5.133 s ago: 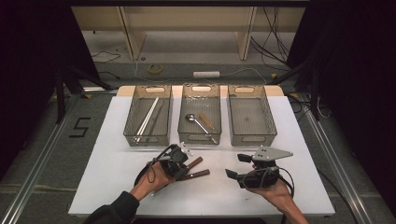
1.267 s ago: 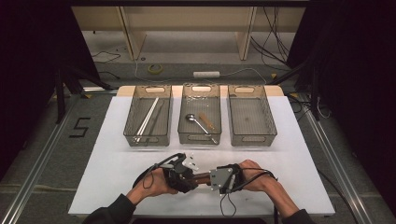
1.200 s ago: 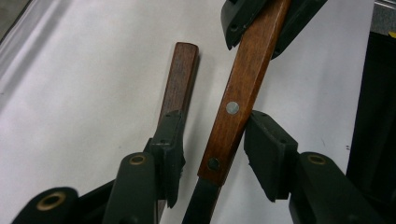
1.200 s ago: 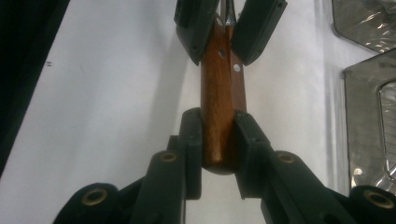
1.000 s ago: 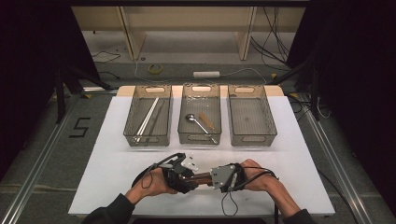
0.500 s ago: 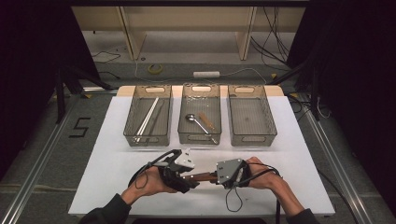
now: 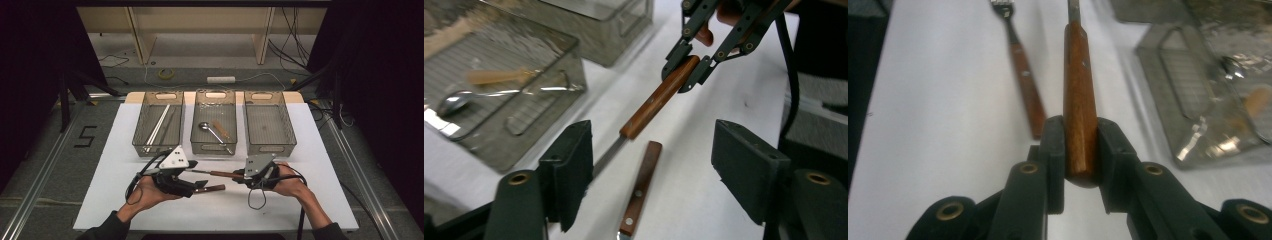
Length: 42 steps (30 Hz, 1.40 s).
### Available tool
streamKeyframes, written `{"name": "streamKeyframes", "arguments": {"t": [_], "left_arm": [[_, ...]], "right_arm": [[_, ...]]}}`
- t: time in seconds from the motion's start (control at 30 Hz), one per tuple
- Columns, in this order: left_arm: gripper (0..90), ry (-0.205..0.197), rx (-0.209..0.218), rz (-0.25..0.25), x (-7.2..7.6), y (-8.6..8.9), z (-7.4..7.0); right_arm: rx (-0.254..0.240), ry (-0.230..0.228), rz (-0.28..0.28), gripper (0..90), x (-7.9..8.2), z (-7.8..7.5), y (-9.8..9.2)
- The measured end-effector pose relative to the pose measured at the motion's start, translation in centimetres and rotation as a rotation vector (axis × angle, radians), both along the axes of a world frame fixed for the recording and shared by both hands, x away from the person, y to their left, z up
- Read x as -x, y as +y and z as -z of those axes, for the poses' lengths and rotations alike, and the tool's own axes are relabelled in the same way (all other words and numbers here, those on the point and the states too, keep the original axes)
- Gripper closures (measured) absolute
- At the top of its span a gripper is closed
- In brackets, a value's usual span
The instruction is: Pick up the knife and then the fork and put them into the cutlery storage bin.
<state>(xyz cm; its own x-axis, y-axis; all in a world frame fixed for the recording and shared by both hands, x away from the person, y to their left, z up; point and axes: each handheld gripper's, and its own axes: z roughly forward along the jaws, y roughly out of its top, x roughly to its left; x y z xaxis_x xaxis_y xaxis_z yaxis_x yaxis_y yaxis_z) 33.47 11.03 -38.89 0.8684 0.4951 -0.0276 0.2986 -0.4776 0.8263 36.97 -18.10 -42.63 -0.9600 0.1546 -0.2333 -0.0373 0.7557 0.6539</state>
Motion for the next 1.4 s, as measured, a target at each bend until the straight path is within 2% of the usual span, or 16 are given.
{"name": "streamKeyframes", "arguments": {"t": [0.1,0.17,0.3,0.47,0.63,0.73,0.9,0.93,1.13,1.23,1.4], "left_arm": [[28.7,-0.007,0.036,-0.068,-0.2,1.2,0.3],[27.7,-0.002,0.060,-0.102,-0.3,1.9,0.4],[25.2,0.014,0.082,-0.157,-0.4,3.0,0.8],[23.3,0.035,0.078,-0.187,-0.5,3.5,1.4],[21.3,0.043,0.083,-0.215,-0.7,3.7,2.1],[20.2,0.054,0.086,-0.226,-0.8,3.9,2.3],[19.3,0.063,0.071,-0.234,-0.9,4.0,2.7],[19.2,0.066,0.072,-0.235,-0.9,4.0,2.8],[18.9,0.074,0.068,-0.241,-1.0,4.2,3.0],[18.7,0.075,0.066,-0.243,-1.0,4.1,3.1],[18.6,0.081,0.057,-0.241,-1.0,4.1,3.2]], "right_arm": [[-0.032,0.005,0.057,76.7,-0.5,-0.3,-0.7],[-0.052,0.000,0.115,76.7,-0.9,-0.6,-1.1],[-0.089,-0.012,0.225,76.7,-1.6,-1.1,-2.1],[-0.166,-0.024,0.405,76.7,-2.9,-2.2,-4.3],[-0.214,-0.043,0.573,76.7,-4.3,-3.3,-6.7],[-0.229,-0.054,0.633,76.7,-5.2,-3.6,-7.8],[-0.224,-0.076,0.738,76.7,-6.5,-3.8,-8.7],[-0.230,-0.069,0.760,76.7,-6.8,-3.8,-8.9],[-0.192,-0.061,0.866,76.6,-8.2,-3.7,-8.9],[-0.172,-0.057,0.901,76.6,-8.7,-3.6,-8.9],[-0.147,-0.055,0.928,76.6,-9.3,-3.3,-8.6]]}}
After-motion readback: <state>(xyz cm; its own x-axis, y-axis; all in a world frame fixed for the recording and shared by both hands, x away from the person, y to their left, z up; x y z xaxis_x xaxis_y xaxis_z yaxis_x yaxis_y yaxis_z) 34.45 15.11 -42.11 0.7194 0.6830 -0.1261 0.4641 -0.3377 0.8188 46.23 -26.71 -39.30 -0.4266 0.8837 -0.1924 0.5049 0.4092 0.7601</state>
